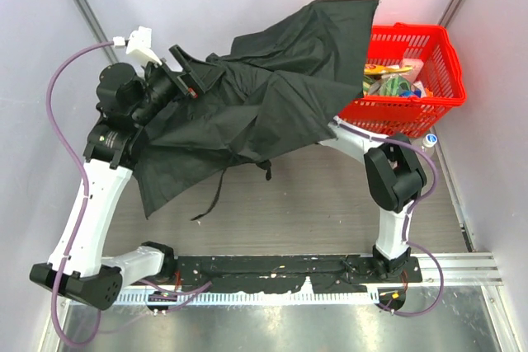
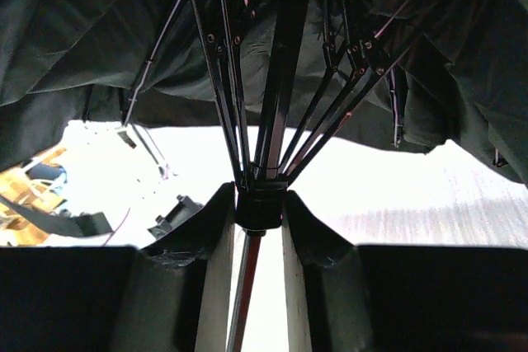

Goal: Put away the umbrella

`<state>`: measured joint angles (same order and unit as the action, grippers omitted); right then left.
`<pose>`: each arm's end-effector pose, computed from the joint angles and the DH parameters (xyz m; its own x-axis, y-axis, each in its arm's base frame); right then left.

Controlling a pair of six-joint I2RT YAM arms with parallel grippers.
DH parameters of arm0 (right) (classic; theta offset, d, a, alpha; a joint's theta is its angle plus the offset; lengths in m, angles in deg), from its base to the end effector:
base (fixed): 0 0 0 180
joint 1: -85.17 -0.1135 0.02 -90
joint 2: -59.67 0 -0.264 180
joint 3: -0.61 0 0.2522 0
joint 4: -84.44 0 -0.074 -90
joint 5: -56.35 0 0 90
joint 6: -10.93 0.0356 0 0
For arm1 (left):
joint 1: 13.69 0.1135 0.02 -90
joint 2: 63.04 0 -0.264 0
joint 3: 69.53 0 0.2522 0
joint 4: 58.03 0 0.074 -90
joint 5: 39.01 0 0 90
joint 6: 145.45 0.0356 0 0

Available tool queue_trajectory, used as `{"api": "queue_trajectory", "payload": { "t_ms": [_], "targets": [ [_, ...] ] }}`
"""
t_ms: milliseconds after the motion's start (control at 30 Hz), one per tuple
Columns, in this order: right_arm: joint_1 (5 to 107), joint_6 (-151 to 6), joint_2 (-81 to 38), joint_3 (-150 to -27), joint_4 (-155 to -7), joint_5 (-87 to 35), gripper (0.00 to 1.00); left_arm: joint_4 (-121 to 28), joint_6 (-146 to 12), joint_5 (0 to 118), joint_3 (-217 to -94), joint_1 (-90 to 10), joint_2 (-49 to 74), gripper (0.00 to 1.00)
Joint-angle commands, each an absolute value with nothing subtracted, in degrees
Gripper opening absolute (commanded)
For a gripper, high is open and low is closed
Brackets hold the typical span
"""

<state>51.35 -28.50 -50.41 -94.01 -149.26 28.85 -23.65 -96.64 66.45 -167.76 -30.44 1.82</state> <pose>0.3353 0.2626 0.3502 -0.3190 0.2156 -0.9229 -0.9280 -0.2687 0.2580 0.2144 -0.0744 0.4893 -0.3637 -0.5534 -0.7493 0.3900 0.6401 -0.6620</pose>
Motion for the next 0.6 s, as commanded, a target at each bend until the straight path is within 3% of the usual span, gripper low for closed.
{"api": "queue_trajectory", "payload": {
  "t_ms": [0,67,167,233,333,367,400,533,567],
  "targets": [
    [47.1,-41.6,-43.3,-94.5,-142.4,29.2,0.01,-29.2,-99.8,70.9,-167.7,-29.3,4.4,1.00],
    [45.8,-46.0,-41.9,-93.8,-137.0,29.1,0.01,-32.5,-99.7,71.5,-165.5,-28.3,3.1,0.90],
    [44.8,-51.1,-39.1,-92.1,-130.8,26.9,0.01,-40.9,-100.5,73.7,-160.6,-27.8,0.7,0.59],
    [44.6,-53.3,-38.0,-91.6,-126.6,24.8,0.01,-43.7,-100.6,75.3,-158.6,-27.8,-0.3,0.25],
    [44.5,-52.7,-36.7,-90.6,-123.1,18.9,0.01,-45.9,-100.6,75.4,-156.5,-27.8,-2.0,0.02],
    [44.4,-52.4,-36.3,-89.8,-122.2,17.0,0.02,-46.3,-100.5,74.6,-155.9,-27.8,-2.7,0.00],
    [44.4,-52.1,-35.4,-89.3,-119.5,12.0,0.16,-47.1,-100.5,73.5,-155.2,-27.8,-3.7,0.00],
    [43.4,-52.0,-31.3,-83.2,-115.8,1.3,0.40,-49.0,-100.5,68.2,-152.9,-27.8,-7.6,0.00],
    [43.2,-52.3,-30.7,-80.9,-115.7,0.6,0.52,-48.0,-100.5,67.5,-153.4,-27.8,-7.8,0.00]
  ]
}}
